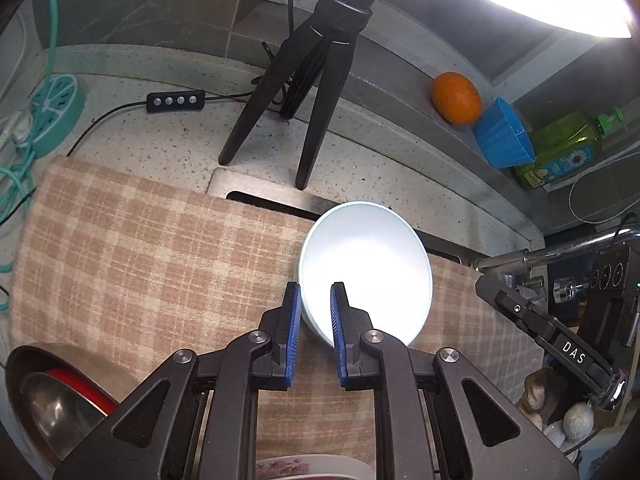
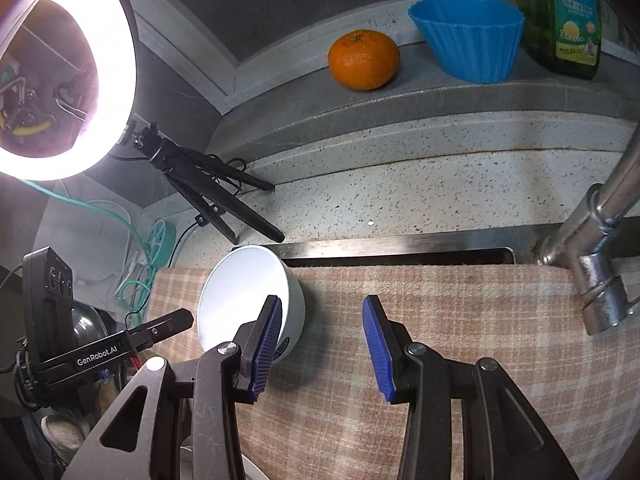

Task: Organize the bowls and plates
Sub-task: 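Close both grippers on the rim of the white bowl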

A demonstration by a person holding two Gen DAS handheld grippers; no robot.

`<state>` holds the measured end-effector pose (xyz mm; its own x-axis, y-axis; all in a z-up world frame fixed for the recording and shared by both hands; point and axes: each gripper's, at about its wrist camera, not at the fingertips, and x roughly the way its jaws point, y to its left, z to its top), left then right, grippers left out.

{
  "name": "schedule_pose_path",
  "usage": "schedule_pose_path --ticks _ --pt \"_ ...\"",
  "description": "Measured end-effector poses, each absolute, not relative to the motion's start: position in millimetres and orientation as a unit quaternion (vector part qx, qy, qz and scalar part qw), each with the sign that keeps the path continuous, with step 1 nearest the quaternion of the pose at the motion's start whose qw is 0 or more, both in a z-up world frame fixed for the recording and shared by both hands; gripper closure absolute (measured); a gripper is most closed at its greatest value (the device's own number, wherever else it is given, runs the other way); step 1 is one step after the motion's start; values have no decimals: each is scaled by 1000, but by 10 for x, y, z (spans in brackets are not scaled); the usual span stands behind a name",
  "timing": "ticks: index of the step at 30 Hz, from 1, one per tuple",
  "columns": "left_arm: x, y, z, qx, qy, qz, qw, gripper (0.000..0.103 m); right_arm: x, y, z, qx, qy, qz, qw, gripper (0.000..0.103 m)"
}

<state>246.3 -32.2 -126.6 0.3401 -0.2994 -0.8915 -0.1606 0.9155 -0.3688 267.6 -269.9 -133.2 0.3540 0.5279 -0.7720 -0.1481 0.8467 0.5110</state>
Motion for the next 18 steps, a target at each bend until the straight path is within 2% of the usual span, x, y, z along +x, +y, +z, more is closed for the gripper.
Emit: schedule_pose_path --ticks 9,13,18 --pt "2568 -355 -1375 -193 584 -36 788 90 2785 -2509 -1521 186 551 216 784 65" --pt "2593 -359 -1387 -190 584 -31 789 90 2843 -2474 -1603 205 562 217 771 77" --pt "2629 -343 -1426 -192 585 -29 787 90 2872 -2394 -1669 206 570 218 765 83"
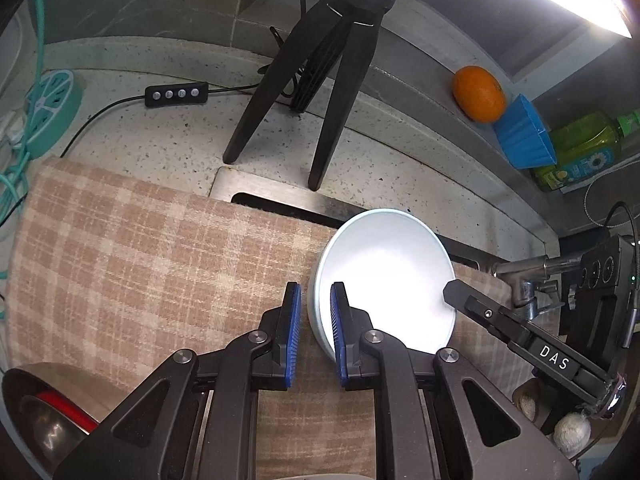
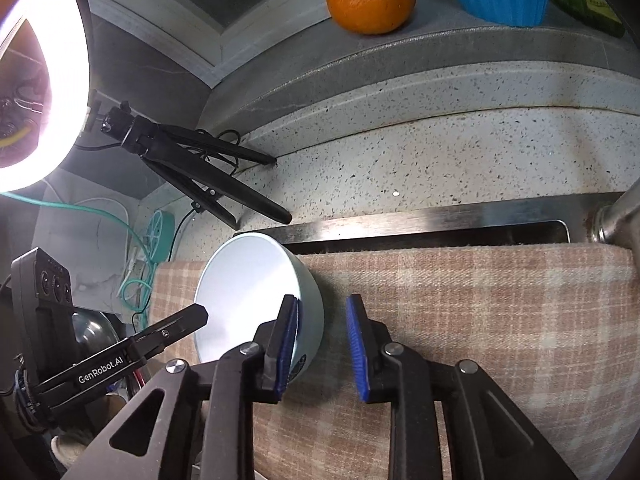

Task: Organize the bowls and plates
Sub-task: 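Close both grippers on the rim of the white bowl, then lift the white bowl with both grippers and carry it over the steel bowls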

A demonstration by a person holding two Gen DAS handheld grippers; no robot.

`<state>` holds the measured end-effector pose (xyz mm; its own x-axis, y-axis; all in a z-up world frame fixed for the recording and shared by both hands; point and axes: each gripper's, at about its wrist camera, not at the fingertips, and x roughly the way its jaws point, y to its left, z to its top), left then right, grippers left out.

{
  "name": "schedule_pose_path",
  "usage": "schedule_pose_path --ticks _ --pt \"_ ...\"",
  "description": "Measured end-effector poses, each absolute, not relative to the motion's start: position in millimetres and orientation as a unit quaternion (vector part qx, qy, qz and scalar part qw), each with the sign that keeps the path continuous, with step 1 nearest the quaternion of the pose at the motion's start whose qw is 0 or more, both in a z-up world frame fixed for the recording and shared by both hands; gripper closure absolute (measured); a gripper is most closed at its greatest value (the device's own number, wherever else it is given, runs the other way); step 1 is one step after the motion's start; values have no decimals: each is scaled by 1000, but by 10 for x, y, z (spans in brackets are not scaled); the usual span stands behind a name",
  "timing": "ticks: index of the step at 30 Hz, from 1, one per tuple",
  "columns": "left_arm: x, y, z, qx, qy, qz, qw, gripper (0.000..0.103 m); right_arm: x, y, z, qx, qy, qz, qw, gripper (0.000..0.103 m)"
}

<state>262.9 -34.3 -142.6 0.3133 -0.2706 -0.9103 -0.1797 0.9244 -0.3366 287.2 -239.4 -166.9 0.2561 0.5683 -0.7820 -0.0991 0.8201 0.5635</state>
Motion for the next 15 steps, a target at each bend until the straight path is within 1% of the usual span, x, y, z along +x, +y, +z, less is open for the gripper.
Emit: schedule_pose_path --ticks 1,4,6,15 --pt "2633 -349 -1432 -191 586 -30 787 90 2872 -2374 -1677 205 571 219 764 86" --pt "2629 -358 -1438 -191 584 -33 788 90 2871 -2322 -1686 202 573 221 763 91" --pt "2627 -368 -1441 -189 583 -34 789 93 2872 -2288 -1687 201 575 224 761 94" --pt "2589 -406 -1413 -185 580 -36 792 94 2845 -2274 -1651 195 575 217 765 95"
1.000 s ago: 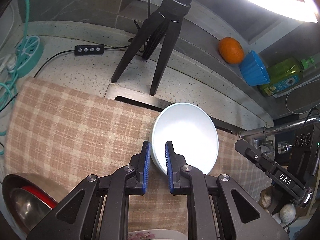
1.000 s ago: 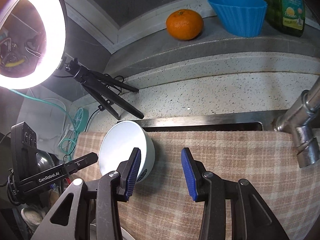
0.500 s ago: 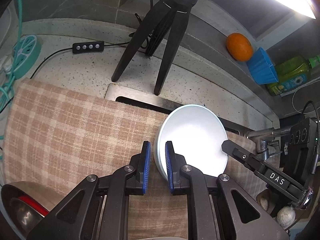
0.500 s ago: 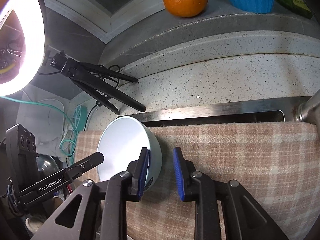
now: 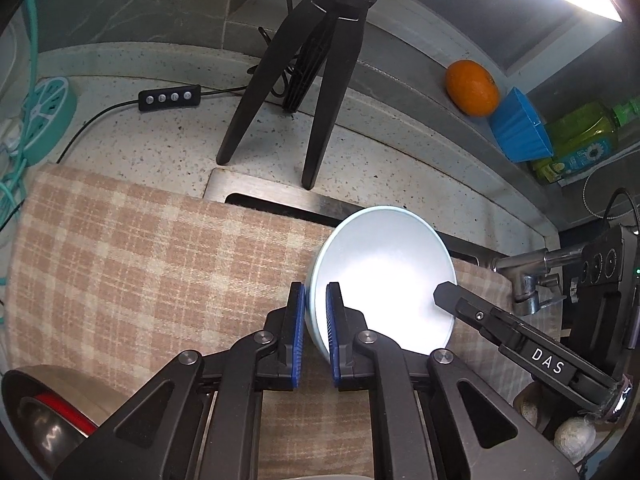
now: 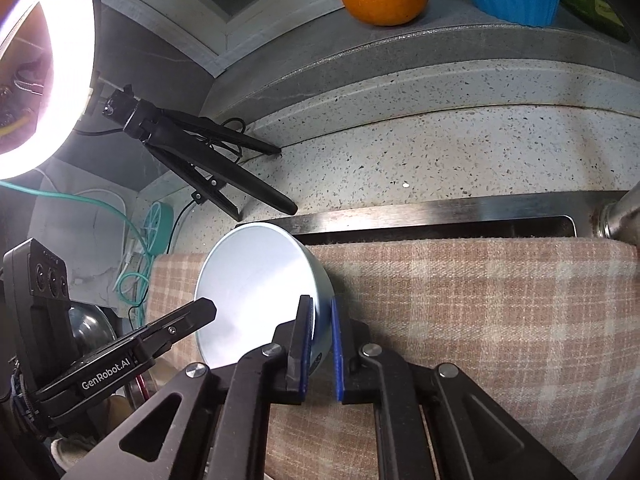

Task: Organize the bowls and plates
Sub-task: 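Lift the white bowl with both grippers and carry it over the steel bowls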

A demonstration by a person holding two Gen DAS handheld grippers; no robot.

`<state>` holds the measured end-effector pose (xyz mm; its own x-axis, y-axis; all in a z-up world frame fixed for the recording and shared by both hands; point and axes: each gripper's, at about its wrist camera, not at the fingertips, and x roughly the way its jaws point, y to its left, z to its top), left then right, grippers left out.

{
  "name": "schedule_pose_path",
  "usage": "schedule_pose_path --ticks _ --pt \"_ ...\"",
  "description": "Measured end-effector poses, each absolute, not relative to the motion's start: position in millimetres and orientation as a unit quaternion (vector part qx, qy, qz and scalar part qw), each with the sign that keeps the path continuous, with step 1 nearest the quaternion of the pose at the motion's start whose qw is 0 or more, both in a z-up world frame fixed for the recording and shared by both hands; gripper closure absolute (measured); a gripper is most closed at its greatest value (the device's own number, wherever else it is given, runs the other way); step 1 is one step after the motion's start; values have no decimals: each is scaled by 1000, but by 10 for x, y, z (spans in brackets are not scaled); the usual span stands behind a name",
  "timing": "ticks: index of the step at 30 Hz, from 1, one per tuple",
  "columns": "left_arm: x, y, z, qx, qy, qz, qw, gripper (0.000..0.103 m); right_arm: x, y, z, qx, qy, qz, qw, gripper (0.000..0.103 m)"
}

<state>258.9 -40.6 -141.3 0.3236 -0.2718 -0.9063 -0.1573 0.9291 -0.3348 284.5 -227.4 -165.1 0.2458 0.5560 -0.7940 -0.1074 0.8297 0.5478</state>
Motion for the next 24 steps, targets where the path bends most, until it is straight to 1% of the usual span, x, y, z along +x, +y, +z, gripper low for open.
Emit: schedule_pose_path --ticks 10,24 --pt "2442 -405 -1223 -190 567 -50 800 94 2718 -2335 -1422 196 565 217 771 95" --pt "2074 -261 -801 -202 535 -68 818 94 2381 -2299 -974 185 548 232 782 95"
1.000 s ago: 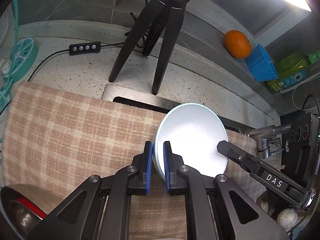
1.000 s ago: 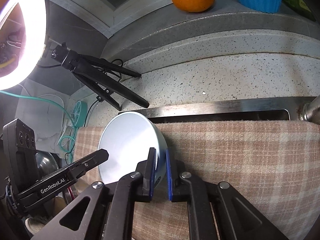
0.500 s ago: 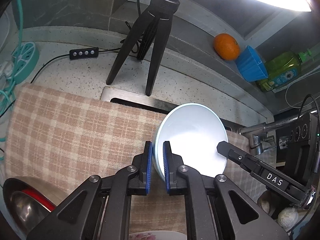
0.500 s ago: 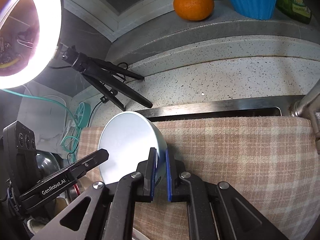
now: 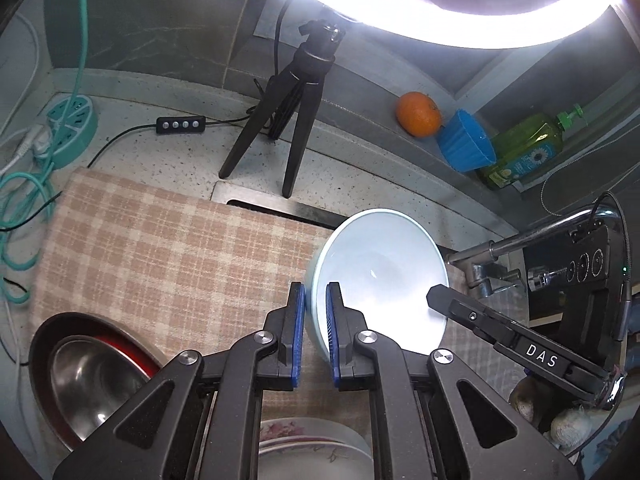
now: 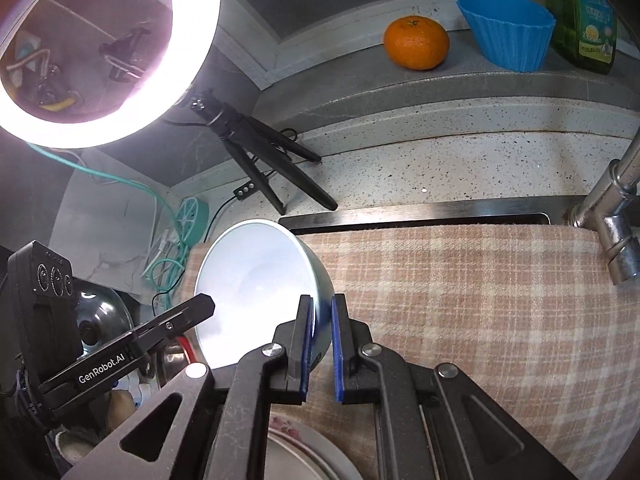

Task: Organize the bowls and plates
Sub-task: 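Lift the white bowl with both grippers and carry it over the steel bowls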

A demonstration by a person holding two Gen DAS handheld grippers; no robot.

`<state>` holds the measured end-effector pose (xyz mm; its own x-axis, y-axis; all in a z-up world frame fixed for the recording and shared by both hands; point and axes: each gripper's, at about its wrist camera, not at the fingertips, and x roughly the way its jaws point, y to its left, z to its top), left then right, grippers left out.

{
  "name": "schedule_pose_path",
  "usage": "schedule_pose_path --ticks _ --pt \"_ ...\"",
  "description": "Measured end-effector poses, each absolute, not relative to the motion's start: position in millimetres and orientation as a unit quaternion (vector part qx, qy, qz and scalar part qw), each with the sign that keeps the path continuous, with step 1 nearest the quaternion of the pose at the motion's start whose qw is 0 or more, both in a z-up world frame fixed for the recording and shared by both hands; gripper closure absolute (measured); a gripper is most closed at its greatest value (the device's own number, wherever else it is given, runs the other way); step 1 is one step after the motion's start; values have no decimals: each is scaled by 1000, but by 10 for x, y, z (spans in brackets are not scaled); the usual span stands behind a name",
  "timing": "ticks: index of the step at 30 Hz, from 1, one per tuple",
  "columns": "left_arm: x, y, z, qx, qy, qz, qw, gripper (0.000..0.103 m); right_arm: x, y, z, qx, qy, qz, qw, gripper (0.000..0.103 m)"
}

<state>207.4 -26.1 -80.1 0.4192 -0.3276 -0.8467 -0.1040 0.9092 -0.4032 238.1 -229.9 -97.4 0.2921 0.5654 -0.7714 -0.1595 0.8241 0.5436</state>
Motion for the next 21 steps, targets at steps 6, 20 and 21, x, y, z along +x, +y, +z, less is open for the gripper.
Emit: schedule_pose_path --ticks 6,20,21 --pt "1911 -164 -685 -207 524 -69 823 94 2216 -2224 -816 182 540 239 786 95" --pt "1389 277 -481 -216 505 -51 834 94 1829 -1729 -624 159 537 275 782 95" --pt "1353 314 -477 -217 505 -49 834 94 1799 -1698 -618 158 537 277 781 95"
